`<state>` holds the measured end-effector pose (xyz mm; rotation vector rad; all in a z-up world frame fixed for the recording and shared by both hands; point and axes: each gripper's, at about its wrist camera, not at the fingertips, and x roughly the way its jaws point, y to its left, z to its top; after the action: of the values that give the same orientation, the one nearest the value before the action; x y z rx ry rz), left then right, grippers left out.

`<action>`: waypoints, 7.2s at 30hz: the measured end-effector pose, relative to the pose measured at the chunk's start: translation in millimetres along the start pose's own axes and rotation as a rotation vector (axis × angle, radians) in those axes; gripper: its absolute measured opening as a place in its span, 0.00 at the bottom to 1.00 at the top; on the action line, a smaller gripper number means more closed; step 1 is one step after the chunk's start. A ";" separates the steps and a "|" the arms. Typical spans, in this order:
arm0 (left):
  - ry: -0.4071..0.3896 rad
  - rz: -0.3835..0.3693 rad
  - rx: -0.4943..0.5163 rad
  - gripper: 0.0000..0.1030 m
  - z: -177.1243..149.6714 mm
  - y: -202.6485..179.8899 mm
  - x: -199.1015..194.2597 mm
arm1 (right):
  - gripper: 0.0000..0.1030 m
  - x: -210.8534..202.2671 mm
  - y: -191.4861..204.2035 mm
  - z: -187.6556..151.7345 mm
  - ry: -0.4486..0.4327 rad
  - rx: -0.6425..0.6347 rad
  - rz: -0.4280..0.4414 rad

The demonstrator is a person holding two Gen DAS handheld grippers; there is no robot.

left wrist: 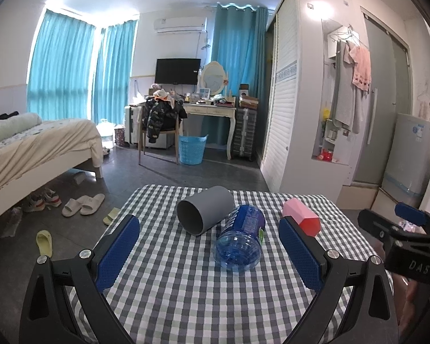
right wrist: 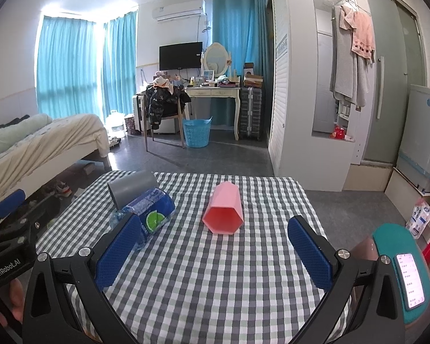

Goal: Flip cup upside down

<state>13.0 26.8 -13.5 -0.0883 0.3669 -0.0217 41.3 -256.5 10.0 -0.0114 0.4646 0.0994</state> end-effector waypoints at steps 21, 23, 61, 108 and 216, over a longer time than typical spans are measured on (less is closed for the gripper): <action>0.226 -0.116 0.209 0.98 21.2 40.0 175.0 | 1.00 100.8 20.7 40.9 0.123 -0.059 -0.077; 0.253 -0.137 0.218 0.97 22.1 41.1 188.0 | 1.00 110.5 19.8 45.0 0.129 -0.069 -0.090; 0.468 -0.039 0.280 0.76 -22.8 21.1 133.7 | 1.00 82.8 4.7 54.9 0.072 -0.050 -0.062; 0.250 0.076 0.032 0.93 -0.6 80.4 -4.7 | 1.00 2.6 73.9 45.3 0.148 -0.146 0.004; 0.406 0.084 0.027 0.94 -37.2 6.4 86.2 | 0.70 120.6 24.4 -10.5 0.332 -0.124 0.170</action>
<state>80.1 26.9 -79.5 -0.0410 0.7751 0.0393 141.4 -221.3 -53.1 -0.1117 0.7904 0.2961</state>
